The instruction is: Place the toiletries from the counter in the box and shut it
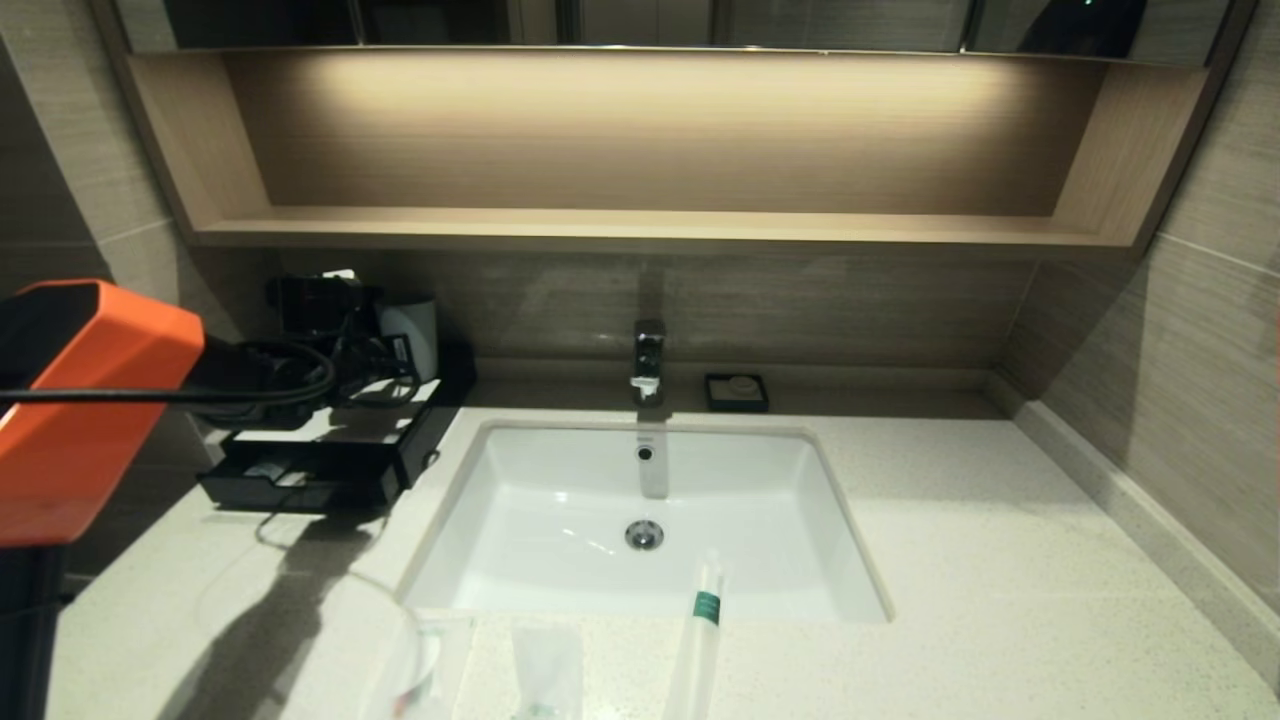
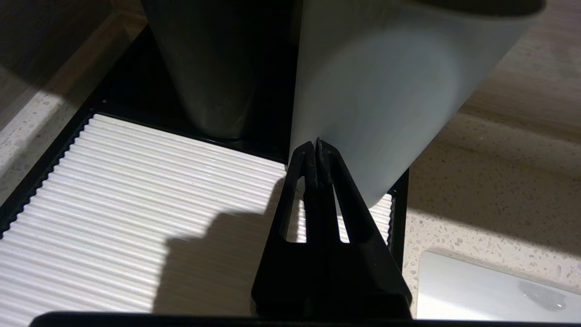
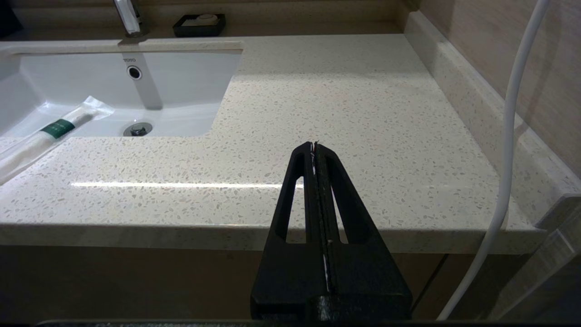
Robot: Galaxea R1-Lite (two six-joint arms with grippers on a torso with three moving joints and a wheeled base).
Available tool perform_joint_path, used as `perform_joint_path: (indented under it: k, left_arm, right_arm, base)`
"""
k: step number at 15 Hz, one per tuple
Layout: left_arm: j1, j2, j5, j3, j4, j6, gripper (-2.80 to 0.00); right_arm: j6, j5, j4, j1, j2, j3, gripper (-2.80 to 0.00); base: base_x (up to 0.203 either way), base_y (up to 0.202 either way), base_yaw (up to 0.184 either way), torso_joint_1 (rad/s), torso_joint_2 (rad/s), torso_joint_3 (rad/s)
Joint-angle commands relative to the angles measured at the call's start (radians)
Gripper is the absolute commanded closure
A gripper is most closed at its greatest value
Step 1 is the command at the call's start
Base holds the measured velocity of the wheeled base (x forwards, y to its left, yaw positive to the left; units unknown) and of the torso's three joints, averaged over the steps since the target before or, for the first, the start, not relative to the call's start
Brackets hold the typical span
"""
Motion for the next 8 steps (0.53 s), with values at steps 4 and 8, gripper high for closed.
perform_joint_path:
  k: [4, 8]
  left_arm:
    - [-0.005, 0.020, 0.001, -0.010, -0.004, -0.001, 0.00]
    - [-0.005, 0.044, 0.001, -0.037, -0.003, -0.001, 0.00]
  right_arm:
    - [0.000, 0.000, -0.001, 0.000, 0.001, 0.000, 0.00]
    - [0.000, 0.000, 0.000, 0.000, 0.001, 0.000, 0.00]
  base:
    - [0.000, 0.000, 0.000, 0.000, 0.00, 0.000]
    - [0.000, 0.000, 0.000, 0.000, 0.00, 0.000]
